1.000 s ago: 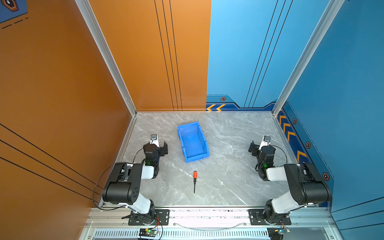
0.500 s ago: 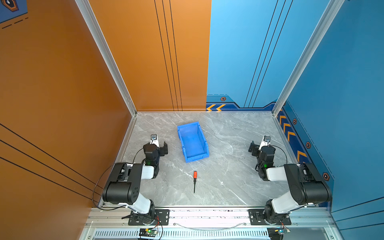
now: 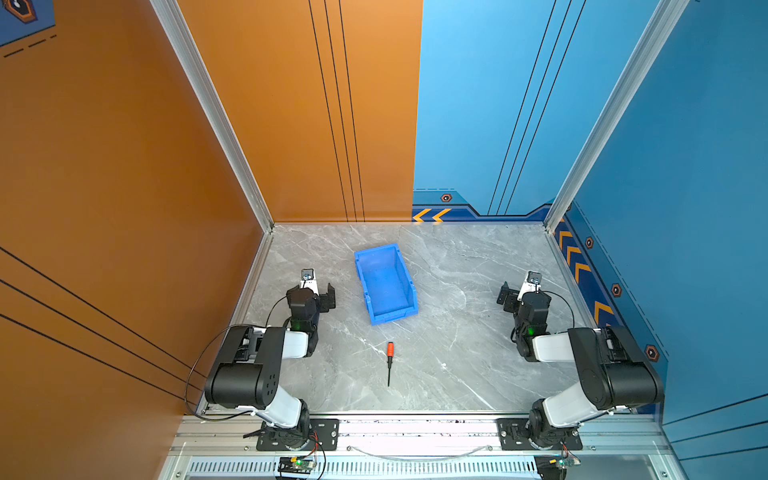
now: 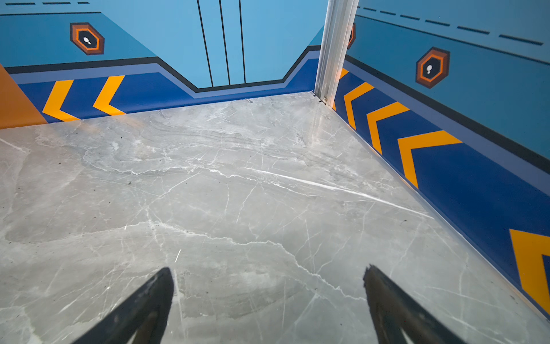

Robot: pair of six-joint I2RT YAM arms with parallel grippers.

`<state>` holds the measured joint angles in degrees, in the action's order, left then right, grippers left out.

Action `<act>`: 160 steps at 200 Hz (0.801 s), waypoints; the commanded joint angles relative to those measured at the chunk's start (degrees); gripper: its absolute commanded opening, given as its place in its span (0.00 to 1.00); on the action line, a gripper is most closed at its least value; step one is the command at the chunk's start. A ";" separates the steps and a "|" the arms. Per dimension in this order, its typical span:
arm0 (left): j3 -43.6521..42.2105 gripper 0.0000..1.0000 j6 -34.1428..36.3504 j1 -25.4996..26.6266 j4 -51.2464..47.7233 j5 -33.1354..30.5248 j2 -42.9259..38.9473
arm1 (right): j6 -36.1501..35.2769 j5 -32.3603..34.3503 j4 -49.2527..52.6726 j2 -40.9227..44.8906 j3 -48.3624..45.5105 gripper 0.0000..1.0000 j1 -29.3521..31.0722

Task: Put the screwdriver in the bin

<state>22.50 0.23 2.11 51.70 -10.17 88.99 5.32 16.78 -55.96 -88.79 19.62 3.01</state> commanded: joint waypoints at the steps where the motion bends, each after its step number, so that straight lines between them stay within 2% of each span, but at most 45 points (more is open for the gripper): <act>1: -0.62 0.98 0.59 0.00 1.03 1.06 0.53 | 0.08 1.32 0.97 0.20 0.25 1.00 0.24; 38: -0.79 0.98 0.59 0.00 1.08 1.17 0.53 | -0.08 2.48 0.88 0.12 0.30 1.00 0.73; 52: -0.65 0.98 0.62 0.00 0.95 0.67 0.27 | -0.14 6.62 1.68 0.90 0.34 1.00 1.92; 68: -0.83 0.98 0.24 0.00 0.01 0.09 -1.09 | -1.42 4.39 -0.79 1.87 -1.10 1.00 2.20; 82: -1.20 0.98 0.24 0.00 -0.26 0.11 -2.24 | -2.93 5.28 -1.32 3.33 -1.95 1.00 3.53; 96: -1.03 0.98 0.15 -0.04 -2.23 -0.23 -4.18 | -3.13 8.13 3.06 6.64 -1.28 1.00 4.63; 134: 1.28 0.98 -1.07 -0.18 -13.66 0.38 -10.20 | -4.05 6.55 15.05 15.17 1.16 1.00 6.21; 160: 4.71 0.98 -2.51 0.09 -27.05 0.53 -15.14 | 0.83 7.49 26.64 21.12 4.98 1.00 9.57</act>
<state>23.59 -0.36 2.11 38.52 -10.20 77.73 3.03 22.63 -42.72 -72.05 20.64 9.82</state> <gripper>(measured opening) 0.979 0.998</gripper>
